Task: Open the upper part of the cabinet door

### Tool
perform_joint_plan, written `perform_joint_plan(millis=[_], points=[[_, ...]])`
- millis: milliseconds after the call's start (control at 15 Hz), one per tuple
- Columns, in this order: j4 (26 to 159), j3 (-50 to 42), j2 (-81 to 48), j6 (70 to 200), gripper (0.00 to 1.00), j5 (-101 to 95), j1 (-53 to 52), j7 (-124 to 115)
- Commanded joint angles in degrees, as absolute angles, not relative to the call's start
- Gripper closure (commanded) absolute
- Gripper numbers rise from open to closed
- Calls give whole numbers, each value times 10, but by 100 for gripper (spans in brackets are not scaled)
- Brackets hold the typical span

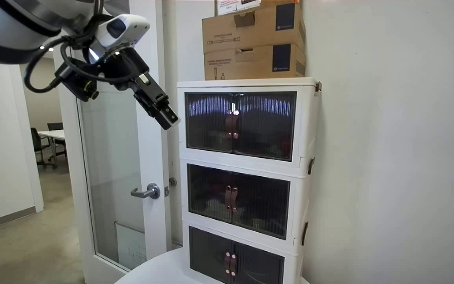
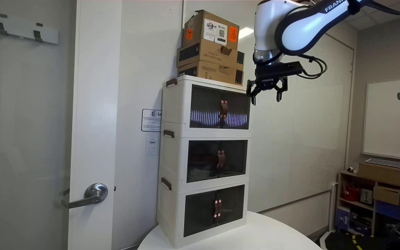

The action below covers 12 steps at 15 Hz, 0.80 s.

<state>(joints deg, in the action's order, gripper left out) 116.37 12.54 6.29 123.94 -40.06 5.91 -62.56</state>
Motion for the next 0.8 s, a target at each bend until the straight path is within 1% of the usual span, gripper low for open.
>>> perform_joint_plan(millis=[0, 333, 533, 733], points=[[1120, 92, 36, 1243, 0, -414, 30, -624], [1095, 44, 40, 1304, 0, -346, 23, -480], [1078, 22, 27, 1341, 0, -253, 21, -348], [1049, 12, 7, 1343, 0, -155, 21, -215]])
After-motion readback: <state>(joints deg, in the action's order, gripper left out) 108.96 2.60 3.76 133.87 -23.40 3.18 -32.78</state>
